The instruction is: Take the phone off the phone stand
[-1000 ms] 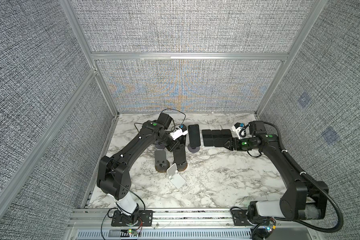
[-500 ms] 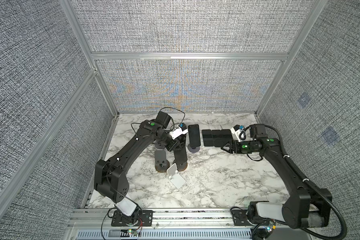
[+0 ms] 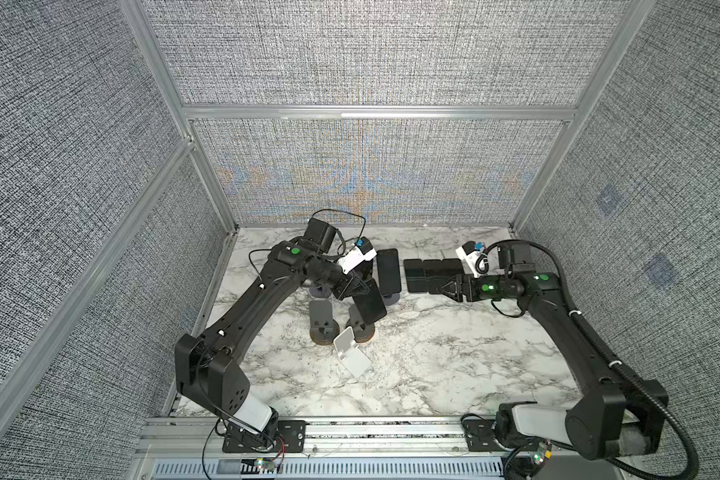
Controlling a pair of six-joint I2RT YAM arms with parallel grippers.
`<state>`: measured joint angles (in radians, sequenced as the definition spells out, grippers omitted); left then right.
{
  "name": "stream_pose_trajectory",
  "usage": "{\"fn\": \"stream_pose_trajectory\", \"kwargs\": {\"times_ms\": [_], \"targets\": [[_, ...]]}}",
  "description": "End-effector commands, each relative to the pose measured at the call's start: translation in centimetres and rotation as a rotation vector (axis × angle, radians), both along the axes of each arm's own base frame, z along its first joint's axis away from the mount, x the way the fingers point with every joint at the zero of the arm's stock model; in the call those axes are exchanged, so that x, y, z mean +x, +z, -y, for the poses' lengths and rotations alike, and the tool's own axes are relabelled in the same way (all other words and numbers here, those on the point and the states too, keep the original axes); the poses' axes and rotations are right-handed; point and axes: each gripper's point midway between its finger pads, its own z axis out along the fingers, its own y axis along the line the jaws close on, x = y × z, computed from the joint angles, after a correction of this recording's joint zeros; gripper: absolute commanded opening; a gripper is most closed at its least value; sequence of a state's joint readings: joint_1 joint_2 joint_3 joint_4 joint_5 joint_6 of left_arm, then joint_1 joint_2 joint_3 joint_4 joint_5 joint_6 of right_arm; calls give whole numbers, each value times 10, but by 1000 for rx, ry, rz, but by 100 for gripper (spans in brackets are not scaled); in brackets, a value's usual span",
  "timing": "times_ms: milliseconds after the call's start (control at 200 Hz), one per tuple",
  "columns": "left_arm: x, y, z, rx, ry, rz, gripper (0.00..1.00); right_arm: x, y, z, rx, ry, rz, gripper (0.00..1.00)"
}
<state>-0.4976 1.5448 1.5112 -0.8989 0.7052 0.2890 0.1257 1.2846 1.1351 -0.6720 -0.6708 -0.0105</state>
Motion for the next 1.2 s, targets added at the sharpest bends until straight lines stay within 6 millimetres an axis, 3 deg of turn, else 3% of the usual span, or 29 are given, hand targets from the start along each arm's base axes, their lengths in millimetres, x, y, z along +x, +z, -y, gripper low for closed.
{"fn": "stream_pose_trajectory", "kwargs": {"times_ms": [0, 160, 305, 385, 520, 695, 885, 1196], "targets": [[-2, 27, 13, -126, -11, -8, 0, -1, 8, -6, -118, 17, 102, 70], [3, 35, 22, -184, 49, -127, 0, -15, 32, -38, -257, 75, 308, 70], [9, 34, 28, -204, 107, -248, 0, -39, 39, -65, -339, 162, 391, 72], [13, 36, 28, -215, 148, -289, 0, -48, 38, -84, -384, 204, 424, 78], [17, 36, 29, -235, 187, -353, 0, -45, 30, -112, -437, 241, 449, 91], [21, 27, 30, -232, 206, -405, 0, -38, 38, -155, -368, 280, 490, 99], [22, 29, 29, -242, 206, -403, 0, -25, 43, -165, -346, 225, 509, 99], [20, 31, 28, -245, 191, -381, 0, -20, 26, -156, -373, 189, 434, 90]]}}
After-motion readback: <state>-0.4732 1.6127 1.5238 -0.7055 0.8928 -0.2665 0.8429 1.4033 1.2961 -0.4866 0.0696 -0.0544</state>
